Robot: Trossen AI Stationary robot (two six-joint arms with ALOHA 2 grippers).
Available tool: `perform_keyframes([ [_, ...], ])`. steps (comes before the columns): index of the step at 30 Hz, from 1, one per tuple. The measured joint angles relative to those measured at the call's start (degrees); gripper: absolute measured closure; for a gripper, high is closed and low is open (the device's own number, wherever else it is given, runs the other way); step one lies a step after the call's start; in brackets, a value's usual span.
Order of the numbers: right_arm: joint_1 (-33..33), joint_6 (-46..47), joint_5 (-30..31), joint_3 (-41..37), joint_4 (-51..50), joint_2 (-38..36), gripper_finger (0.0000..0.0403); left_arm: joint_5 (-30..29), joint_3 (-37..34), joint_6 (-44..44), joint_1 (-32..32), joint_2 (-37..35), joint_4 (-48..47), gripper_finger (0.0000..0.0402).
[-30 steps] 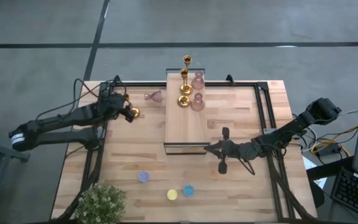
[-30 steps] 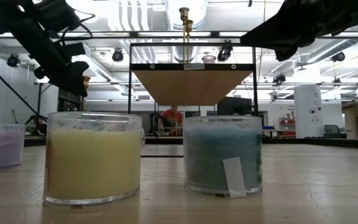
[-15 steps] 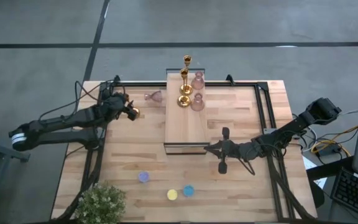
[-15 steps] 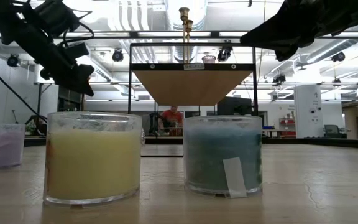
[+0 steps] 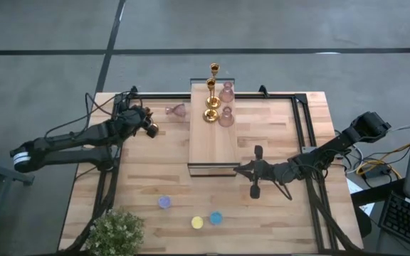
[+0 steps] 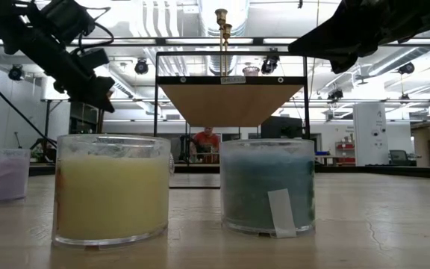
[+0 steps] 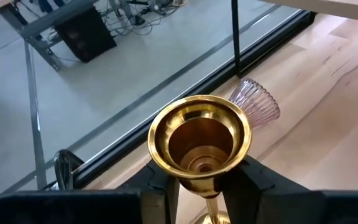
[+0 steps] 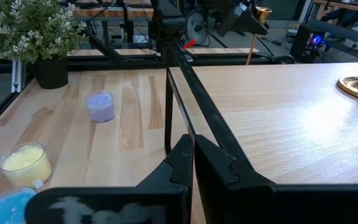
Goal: Pick & Place candle stick holders
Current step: Put the gold candlestick on the shelf
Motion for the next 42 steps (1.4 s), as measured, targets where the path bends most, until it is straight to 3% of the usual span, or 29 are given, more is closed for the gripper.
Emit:
perform_keyframes([
  [15, 0.0, 0.0, 0.0, 0.0, 0.0, 0.0, 0.0394, 9.7, 3.7, -0.9, -0.1, -1.1, 1.9, 0.0309],
  [26, 0.0, 0.0, 0.0, 0.0, 0.0, 0.0, 0.0394, 19.5, 12.8, -0.2, -1.9, -1.1, 1.9, 0.0307],
  [32, 0.0, 0.0, 0.0, 0.0, 0.0, 0.0, 0.0394, 21.9, 17.9, 0.0, -3.2, -0.9, 1.9, 0.0307],
  [38, 0.0, 0.0, 1.2, 0.0, 0.0, 0.0, 0.0394, 30.7, 22.9, -1.0, -5.4, 2.0, 2.9, 0.0311],
  [42, 0.0, -0.2, 1.6, 0.0, 0.0, 0.0, 0.0394, 32.5, 25.1, 0.1, -7.1, 6.0, 4.9, 0.0316],
])
